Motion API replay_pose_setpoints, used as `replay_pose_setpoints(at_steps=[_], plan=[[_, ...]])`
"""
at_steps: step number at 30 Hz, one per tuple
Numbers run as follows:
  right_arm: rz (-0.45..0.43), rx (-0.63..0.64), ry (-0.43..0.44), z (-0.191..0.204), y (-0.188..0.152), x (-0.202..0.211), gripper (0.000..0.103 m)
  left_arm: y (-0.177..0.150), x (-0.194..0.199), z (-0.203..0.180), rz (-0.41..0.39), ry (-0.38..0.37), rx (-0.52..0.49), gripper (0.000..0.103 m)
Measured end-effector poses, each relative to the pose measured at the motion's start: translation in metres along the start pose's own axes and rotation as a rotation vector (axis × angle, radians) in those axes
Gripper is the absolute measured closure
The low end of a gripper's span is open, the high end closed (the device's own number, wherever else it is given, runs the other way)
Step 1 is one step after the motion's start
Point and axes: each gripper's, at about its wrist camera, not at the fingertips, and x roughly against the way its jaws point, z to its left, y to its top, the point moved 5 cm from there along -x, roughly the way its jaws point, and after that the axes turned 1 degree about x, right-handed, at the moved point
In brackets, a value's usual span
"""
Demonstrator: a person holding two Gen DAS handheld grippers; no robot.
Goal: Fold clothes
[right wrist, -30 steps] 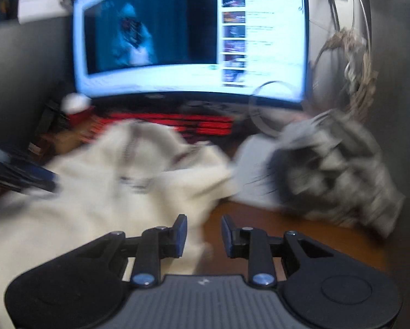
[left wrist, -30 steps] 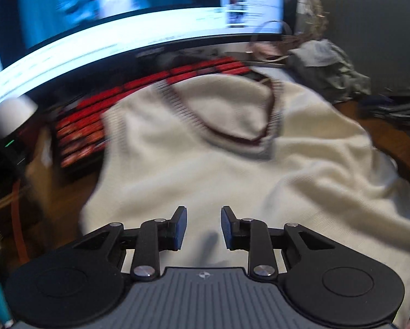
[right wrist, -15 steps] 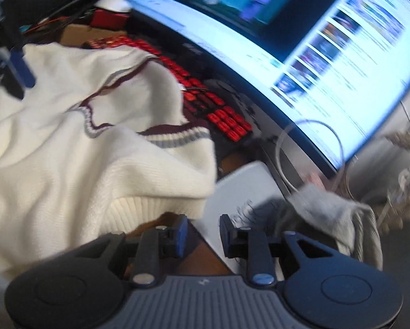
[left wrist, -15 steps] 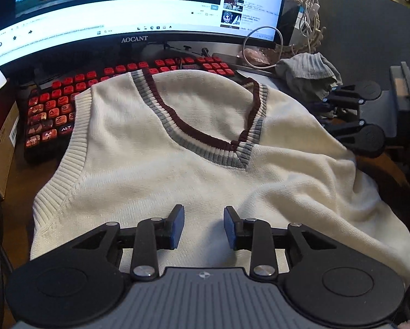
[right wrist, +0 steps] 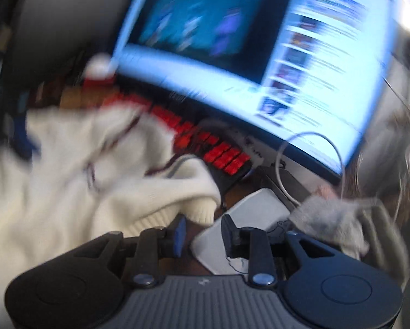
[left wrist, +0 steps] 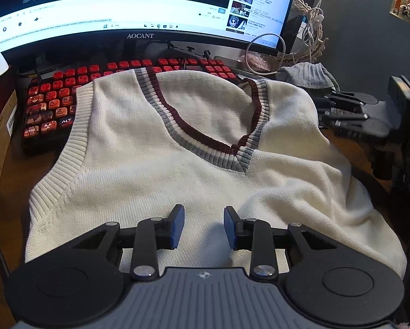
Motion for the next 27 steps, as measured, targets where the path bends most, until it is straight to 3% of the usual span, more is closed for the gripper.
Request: replay_pose_setpoints(at_steps=[3,6,12,16,18,19,22,25,27], plan=[[-0.033,-0.114,0.065,-0.009,0.002,-0.003,0.077,0.001,-0.001,-0.001,0.005,0.005,-0.009,0.072],[-0.056,-0.151,0.132,-0.007,0.007,-0.008,0.077,0.000,0.000,-0.001,0.001,0.006,-0.010,0.072],[-0.141,-0.334,0.198,-0.022,0.022,-0.014,0.072,-0.001,0.000,-0.002,-0.002,0.006,-0.013,0.071],[-0.089,-0.393,0.196,-0.027,0.026,-0.034,0.069,-0.001,0.000,-0.003,-0.003,0.005,-0.011,0.071],[-0.047,-0.407,0.206,-0.027,0.024,-0.044,0.075,-0.002,0.001,-0.003,-0.006,0.006,-0.013,0.071],[-0.033,-0.414,0.210,-0.026,0.024,-0.048,0.091,-0.002,0.001,-0.003,-0.007,0.007,-0.014,0.071],[-0.020,-0.427,0.228,-0.023,0.030,-0.052,0.093,-0.003,0.001,-0.004,-0.010,0.007,-0.017,0.071],[-0.062,-0.501,0.263,-0.028,0.051,-0.046,0.093,-0.003,0.001,-0.003,-0.010,0.002,-0.016,0.071],[-0.074,-0.504,0.210,-0.039,0.065,-0.040,0.097,-0.003,0.001,-0.003,-0.009,0.001,-0.016,0.071]])
